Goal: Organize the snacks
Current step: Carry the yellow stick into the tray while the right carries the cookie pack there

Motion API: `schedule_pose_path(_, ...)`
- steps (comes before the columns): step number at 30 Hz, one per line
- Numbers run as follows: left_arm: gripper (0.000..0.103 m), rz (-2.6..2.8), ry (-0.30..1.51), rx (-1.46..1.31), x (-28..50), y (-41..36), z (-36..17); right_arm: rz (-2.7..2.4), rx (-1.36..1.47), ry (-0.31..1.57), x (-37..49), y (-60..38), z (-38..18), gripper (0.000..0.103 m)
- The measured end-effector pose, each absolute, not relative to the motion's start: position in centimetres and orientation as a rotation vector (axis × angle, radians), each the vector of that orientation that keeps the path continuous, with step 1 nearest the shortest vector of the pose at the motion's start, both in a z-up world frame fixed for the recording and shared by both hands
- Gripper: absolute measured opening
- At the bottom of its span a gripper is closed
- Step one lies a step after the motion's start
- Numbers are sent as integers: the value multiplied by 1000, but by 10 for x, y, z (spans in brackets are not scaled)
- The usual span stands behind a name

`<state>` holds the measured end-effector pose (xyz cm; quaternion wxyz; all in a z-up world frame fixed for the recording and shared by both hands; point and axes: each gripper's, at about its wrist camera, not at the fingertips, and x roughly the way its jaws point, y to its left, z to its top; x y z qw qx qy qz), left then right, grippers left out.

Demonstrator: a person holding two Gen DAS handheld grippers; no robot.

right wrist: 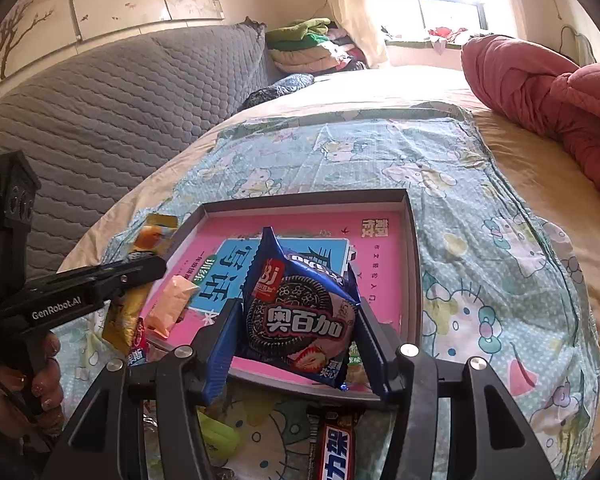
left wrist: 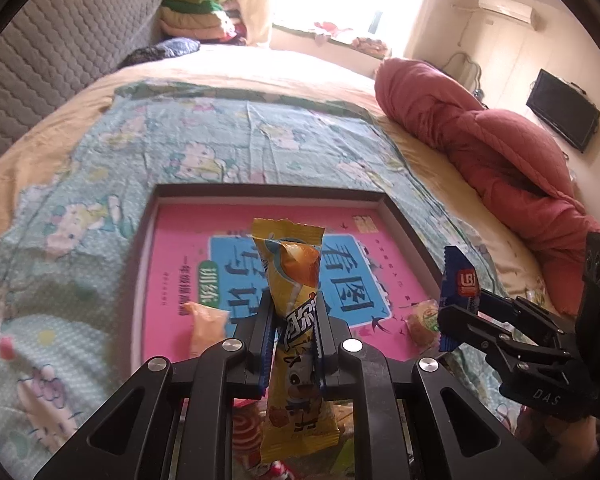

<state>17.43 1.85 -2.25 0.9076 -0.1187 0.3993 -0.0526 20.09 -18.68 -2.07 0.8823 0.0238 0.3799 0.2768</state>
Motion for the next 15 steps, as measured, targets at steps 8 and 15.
schedule_pose_path(8,16,-127,888,-272,192,17,-44,583,18,826,206,-178,-33,55)
schedule_pose_path(15,17,-131,925,-271,198,16,-56,595,-18,842,209,-168,-41,56)
